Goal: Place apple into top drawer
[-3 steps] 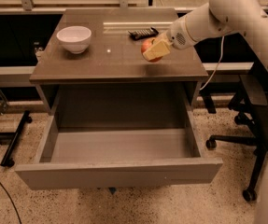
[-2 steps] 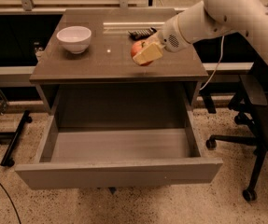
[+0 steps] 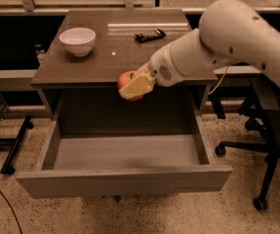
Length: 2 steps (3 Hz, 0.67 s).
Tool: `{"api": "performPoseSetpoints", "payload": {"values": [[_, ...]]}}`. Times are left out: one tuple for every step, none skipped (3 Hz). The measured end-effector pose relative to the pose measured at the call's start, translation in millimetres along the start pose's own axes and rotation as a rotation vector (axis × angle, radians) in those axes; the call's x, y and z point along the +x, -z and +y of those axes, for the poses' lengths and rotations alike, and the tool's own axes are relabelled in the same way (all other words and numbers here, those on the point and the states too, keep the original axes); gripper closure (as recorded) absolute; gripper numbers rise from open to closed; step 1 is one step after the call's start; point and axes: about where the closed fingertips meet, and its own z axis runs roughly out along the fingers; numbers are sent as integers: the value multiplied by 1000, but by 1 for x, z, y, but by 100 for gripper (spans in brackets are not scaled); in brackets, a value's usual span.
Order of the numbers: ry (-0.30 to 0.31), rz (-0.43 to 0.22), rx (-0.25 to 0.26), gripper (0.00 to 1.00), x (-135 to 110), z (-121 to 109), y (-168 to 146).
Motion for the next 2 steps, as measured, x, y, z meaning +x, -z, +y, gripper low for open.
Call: {"api": "performPoseSetpoints", "payload": {"values": [[-36, 19, -8, 100, 20, 27, -14], [-78, 42, 9, 100, 48, 37, -38]]}}
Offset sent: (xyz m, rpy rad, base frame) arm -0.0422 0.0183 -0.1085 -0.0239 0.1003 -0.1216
